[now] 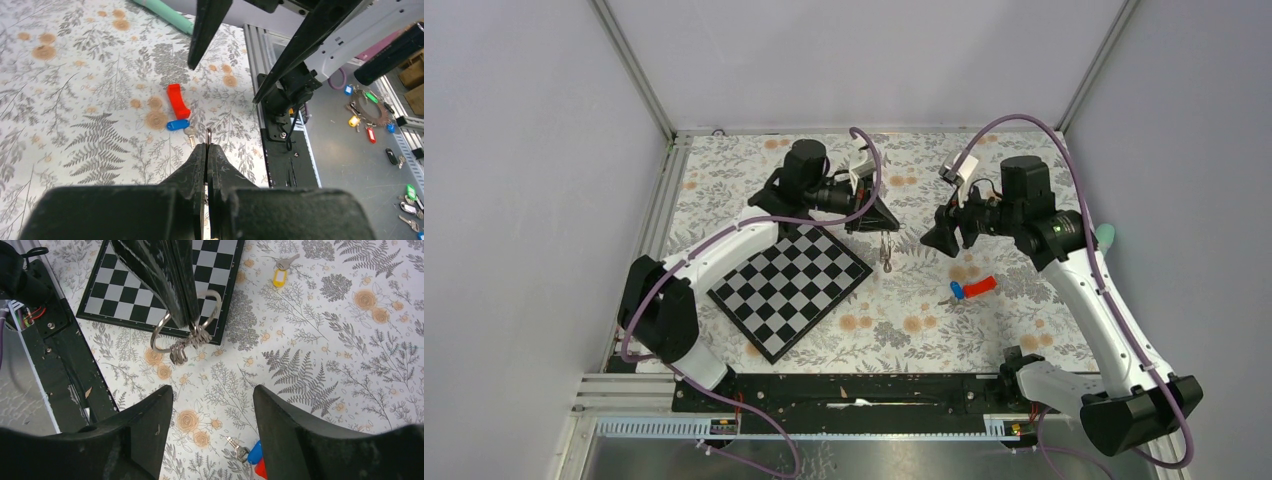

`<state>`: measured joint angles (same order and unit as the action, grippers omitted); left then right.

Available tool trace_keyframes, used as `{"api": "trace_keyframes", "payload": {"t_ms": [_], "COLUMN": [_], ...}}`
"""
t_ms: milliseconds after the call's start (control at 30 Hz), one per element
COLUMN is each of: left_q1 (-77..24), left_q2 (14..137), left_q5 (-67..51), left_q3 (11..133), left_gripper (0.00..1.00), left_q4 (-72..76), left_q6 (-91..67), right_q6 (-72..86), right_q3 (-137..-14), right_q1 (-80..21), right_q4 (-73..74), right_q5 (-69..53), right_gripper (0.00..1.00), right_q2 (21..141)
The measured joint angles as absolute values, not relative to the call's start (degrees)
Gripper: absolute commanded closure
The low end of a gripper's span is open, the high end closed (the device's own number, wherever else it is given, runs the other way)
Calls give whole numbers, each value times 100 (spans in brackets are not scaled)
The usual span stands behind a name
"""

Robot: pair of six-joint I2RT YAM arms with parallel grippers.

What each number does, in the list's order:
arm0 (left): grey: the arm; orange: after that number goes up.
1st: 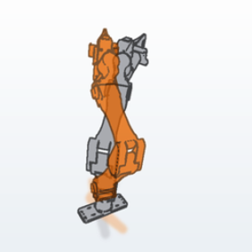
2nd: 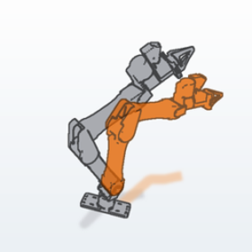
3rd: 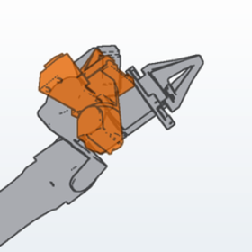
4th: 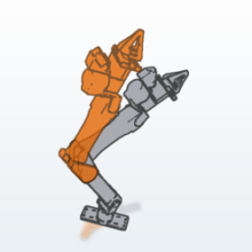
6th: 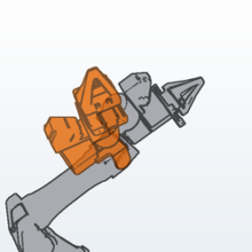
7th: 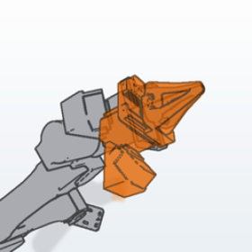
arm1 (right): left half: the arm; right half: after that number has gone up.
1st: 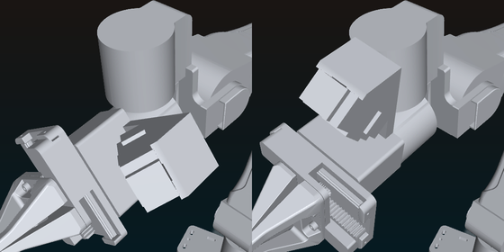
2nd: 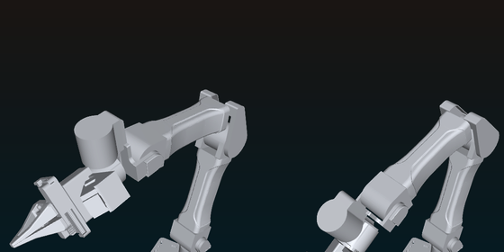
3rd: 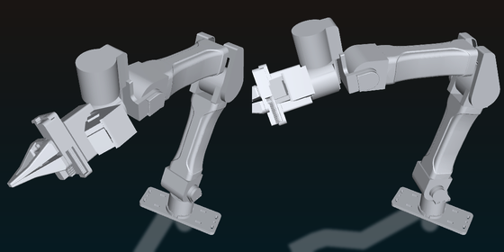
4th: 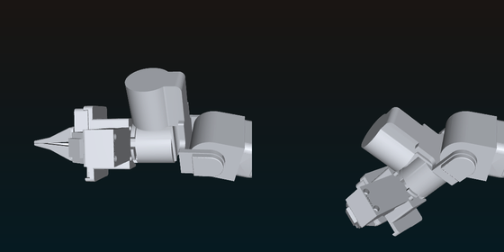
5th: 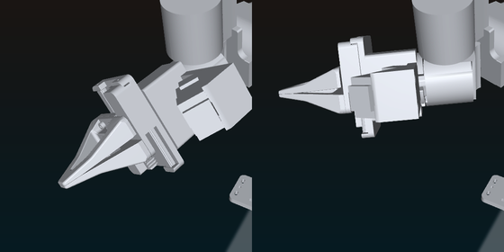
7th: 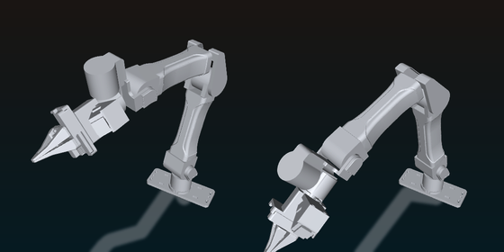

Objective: Put the keys on the keyring

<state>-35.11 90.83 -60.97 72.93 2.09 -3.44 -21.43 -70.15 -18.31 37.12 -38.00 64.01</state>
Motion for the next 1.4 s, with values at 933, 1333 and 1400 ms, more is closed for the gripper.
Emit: {"api": "trace_keyframes", "payload": {"t_ms": [933, 1333, 1400], "left_q1": [-3262, -3223, -3223], "left_q2": [8995, 8995, 8995], "left_q5": [-5636, -5712, -5704], "left_q3": [6971, 6622, 6591], "left_gripper": [100, 100, 100], "left_q4": [1997, 3138, 3162], "left_q6": [-2897, -3970, -4014], "right_q6": [-600, 370, 646], "right_q3": [-7282, -7269, -7129], "right_q1": [-1354, -1122, -1118], "right_q4": [2405, 1472, 1114], "right_q5": [-5085, -6042, -6257], "right_gripper": [47, 54, 53], "right_q2": [6993, 7240, 7260]}}
